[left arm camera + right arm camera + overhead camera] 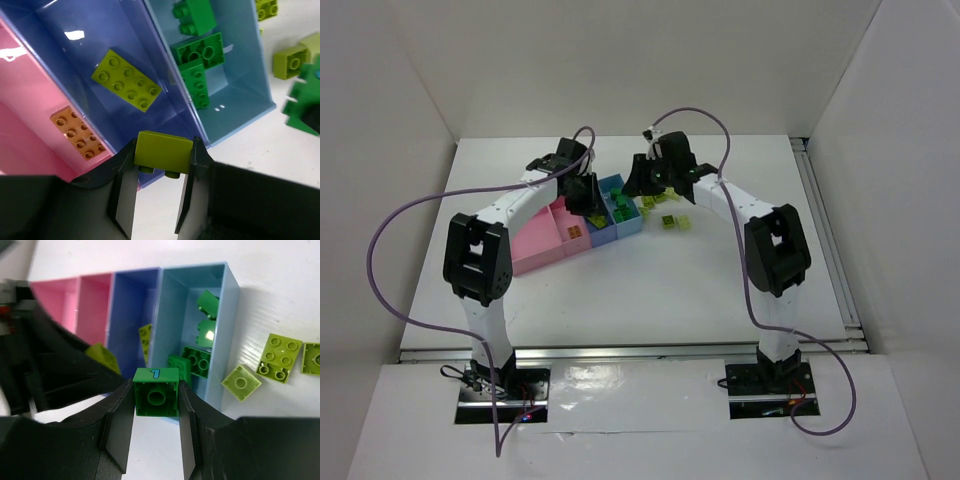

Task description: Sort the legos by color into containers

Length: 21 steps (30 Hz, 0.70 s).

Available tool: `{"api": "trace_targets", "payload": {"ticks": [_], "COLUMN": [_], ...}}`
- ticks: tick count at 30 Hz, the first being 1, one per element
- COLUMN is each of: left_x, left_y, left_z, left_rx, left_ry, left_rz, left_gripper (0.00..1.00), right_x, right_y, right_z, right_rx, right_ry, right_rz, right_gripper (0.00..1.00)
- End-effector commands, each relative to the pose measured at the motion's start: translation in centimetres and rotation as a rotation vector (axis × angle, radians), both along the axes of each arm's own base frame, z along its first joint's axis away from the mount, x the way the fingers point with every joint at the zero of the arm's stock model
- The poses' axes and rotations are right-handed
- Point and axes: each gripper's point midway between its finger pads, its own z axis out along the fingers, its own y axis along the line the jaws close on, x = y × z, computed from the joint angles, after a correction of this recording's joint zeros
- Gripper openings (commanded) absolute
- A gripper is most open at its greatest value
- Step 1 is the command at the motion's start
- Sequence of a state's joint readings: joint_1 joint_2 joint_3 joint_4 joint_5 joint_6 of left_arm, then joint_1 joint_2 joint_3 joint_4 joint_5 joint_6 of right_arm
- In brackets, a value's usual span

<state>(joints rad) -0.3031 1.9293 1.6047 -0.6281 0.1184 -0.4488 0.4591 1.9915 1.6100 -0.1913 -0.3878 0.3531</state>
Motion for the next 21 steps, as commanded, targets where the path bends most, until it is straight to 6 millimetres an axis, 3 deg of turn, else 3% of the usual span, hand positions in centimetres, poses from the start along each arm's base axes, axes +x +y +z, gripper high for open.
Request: {"api": "trace_targets", "payload": {"ticks": [1,2,3,5,6,7,10,12,13,16,17,18,19,20,21], "left_x": [0.7,1.0,1.0,1.2,1.0,1.1,1.3,1.5,1.5,1.4,1.4,1.4,1.3,1.3,1.2], "left_y": [1.0,0.9,0.9,0.8,0.4,0.6,0.5,0.4,0.4,0.5,0.5,0.4,0.5,0.5,0.5], "left_z": [1.0,0.7,0.7,1.0,0.6,0.5,1.3,2.2,2.2,3.3,3.3,4.0,4.7,5.2,5.6], "left_rx": [0.041,0.041,0.041,0.038,0.041,0.048,0.042,0.036,0.036,0.028,0.028,0.018,0.013,0.010,0.007], "left_ry": [-0.031,-0.033,-0.033,-0.041,-0.033,-0.035,-0.053,-0.073,-0.073,-0.096,-0.096,-0.108,-0.124,-0.133,-0.142], "left_rz": [0.028,0.028,0.028,0.028,0.019,0.024,0.024,0.025,0.025,0.026,0.026,0.033,0.034,0.034,0.034], "left_gripper": [0.16,0.23,0.39,0.51,0.65,0.73,0.87,0.92,0.92,0.93,0.93,0.93,0.93,0.93,0.93], "right_x": [1.2,1.6,1.9,2.3,2.6,2.7,2.7,2.9,3.1,3.2,3.1,2.7,3.0,3.1,2.3], "right_y": [0.6,0.9,1.0,1.7,1.8,1.9,2.7,2.7,2.6,1.8,1.4,0.8,0.0,-1.2,-2.0], "right_z": [0.0,0.4,0.2,-0.5,-0.6,-1.5,-1.3,-1.3,-1.1,-0.6,0.6,0.0,0.2,2.1,0.9], "right_rx": [-0.029,-0.017,-0.017,-0.035,-0.034,-0.044,-0.052,-0.058,-0.065,-0.092,-0.092,-0.110,-0.132,-0.128,-0.148], "right_ry": [-0.030,-0.039,-0.039,-0.032,-0.033,-0.016,-0.022,-0.027,-0.030,-0.047,-0.067,-0.056,-0.076,-0.114,-0.089], "right_rz": [-0.008,-0.013,-0.013,-0.006,-0.006,-0.006,0.023,0.028,0.017,-0.015,-0.030,-0.045,-0.090,-0.126,-0.154], "right_gripper": [0.19,0.19,0.21,0.26,0.32,0.35,0.50,0.55,0.65,0.66,0.66,0.66,0.63,0.59,0.54]}}
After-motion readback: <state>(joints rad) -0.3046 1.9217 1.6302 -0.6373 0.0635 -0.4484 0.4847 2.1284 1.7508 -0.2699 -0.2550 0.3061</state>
